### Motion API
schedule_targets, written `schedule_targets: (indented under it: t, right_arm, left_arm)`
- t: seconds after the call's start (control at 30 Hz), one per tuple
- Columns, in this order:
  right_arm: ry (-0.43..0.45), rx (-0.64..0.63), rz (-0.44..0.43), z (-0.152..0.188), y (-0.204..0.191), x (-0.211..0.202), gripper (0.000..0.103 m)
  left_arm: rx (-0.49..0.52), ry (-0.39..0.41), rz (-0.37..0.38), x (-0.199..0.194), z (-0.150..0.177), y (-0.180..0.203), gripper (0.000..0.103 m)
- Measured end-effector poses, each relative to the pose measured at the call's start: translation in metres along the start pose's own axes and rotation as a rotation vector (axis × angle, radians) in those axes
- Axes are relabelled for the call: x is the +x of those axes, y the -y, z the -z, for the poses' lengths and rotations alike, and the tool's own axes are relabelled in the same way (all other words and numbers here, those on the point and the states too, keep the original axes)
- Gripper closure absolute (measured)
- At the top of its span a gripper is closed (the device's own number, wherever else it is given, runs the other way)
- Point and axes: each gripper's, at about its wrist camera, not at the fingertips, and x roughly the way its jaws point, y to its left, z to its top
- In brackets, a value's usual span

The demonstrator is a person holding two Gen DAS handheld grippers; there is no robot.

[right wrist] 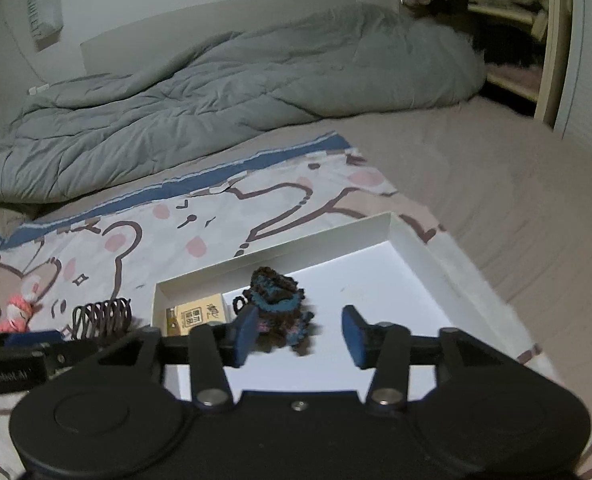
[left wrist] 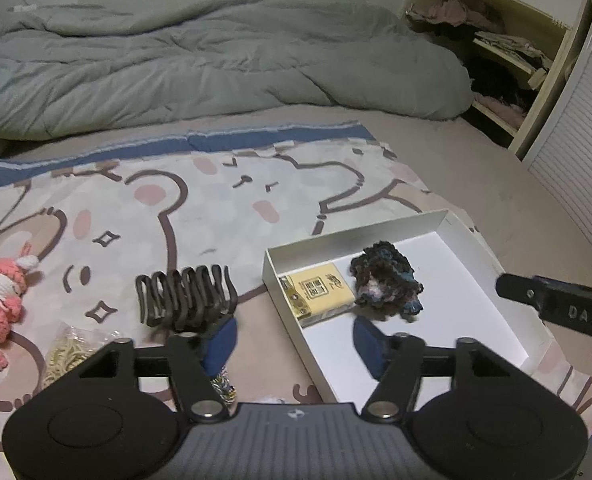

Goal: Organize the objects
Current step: 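Withdraw both tools from the white box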

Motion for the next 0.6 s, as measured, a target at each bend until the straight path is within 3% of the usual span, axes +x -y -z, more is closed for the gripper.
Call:
schedule_targets:
  t: [0.23,0.5,0.6]
  right_arm:
    - [0.034,-0.036,0.014,0.006,0.001,-0.019,0.029]
    - [0.055,-0.075,0.026,0.013,0.001,-0.031,0.003]
    - [0.072,-0.081,0.044,0.014,0.000,-0.035,0.000]
  left_arm:
    - [0.012,0.053,-0.027,-0.014,0.003,0.001,0.007]
    - [0.043,0.083,-0.056,-0.024,0.007,0.001,0.000]
    - [0.046,0.096,-0.056,-0.028,0.008,0.000,0.000]
